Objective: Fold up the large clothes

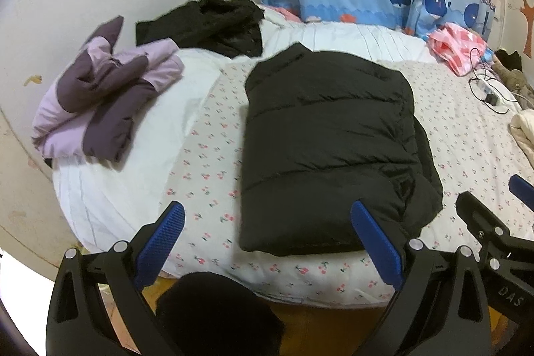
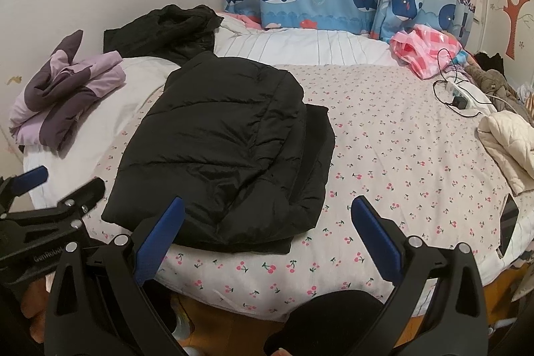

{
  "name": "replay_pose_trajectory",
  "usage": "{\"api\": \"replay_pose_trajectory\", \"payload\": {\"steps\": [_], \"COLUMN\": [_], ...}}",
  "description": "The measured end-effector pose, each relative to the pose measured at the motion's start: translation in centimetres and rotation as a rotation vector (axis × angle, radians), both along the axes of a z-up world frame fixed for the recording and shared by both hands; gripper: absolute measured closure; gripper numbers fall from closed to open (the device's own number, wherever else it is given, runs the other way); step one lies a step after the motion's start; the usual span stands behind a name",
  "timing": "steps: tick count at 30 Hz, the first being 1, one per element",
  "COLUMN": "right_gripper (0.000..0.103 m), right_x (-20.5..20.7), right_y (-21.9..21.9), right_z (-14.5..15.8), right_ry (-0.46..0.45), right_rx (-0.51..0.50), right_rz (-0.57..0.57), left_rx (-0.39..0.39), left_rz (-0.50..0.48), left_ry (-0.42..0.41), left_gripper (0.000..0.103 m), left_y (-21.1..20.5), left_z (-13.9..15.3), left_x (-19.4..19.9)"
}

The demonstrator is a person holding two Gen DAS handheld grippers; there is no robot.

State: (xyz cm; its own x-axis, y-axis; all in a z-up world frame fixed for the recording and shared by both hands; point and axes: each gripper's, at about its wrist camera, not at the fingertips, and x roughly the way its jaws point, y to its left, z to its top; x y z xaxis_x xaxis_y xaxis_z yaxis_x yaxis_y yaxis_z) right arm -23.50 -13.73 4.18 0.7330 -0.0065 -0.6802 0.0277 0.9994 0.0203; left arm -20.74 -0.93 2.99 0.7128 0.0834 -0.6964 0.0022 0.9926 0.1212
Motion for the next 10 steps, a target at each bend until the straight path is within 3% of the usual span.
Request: {"api": "replay_pose_trajectory", "payload": {"steps": [10], "right_gripper": [0.006], "right_x": [-1.2], "right_y": [0.7], "right_z": [1.2], "right_ry": [-0.031], "right_rx": [-0.015], "right_rz": [0.006], "left_rx": [0.032], "left_rz": [0.006], "left_ry": [-0.015], "left_gripper": [0.007], "left_y": [-0.1], "left_z": [0.9], "left_x": [-1.0]}}
